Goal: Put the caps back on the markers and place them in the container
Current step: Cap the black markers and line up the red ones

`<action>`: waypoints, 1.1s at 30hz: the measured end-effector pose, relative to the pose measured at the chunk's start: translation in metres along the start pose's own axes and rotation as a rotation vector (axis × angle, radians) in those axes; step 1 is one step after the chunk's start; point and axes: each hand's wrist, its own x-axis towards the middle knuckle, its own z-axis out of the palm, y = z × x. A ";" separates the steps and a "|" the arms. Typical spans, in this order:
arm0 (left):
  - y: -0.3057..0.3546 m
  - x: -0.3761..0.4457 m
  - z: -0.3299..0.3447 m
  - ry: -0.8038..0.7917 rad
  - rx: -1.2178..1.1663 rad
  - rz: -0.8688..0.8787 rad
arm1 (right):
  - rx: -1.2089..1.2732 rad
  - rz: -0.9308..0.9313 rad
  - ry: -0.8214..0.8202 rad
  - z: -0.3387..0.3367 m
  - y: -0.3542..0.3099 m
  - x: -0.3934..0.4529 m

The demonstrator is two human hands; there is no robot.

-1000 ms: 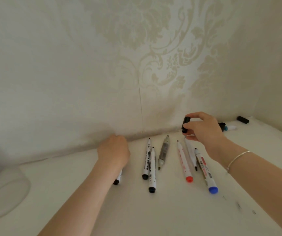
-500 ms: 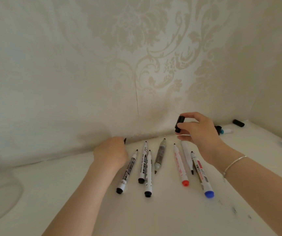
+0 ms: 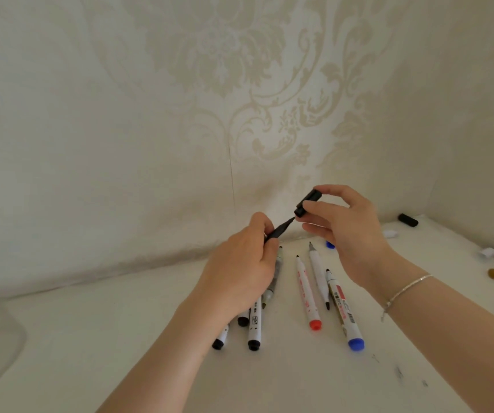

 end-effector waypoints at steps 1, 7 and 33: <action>0.000 0.000 0.000 -0.002 0.003 -0.003 | 0.008 0.004 -0.007 -0.001 0.000 -0.001; 0.000 0.000 0.001 -0.014 -0.007 -0.010 | 0.028 0.041 -0.066 -0.001 0.001 -0.004; 0.019 0.012 0.014 0.163 -0.293 -0.062 | -0.258 -0.084 -0.063 0.024 -0.006 -0.016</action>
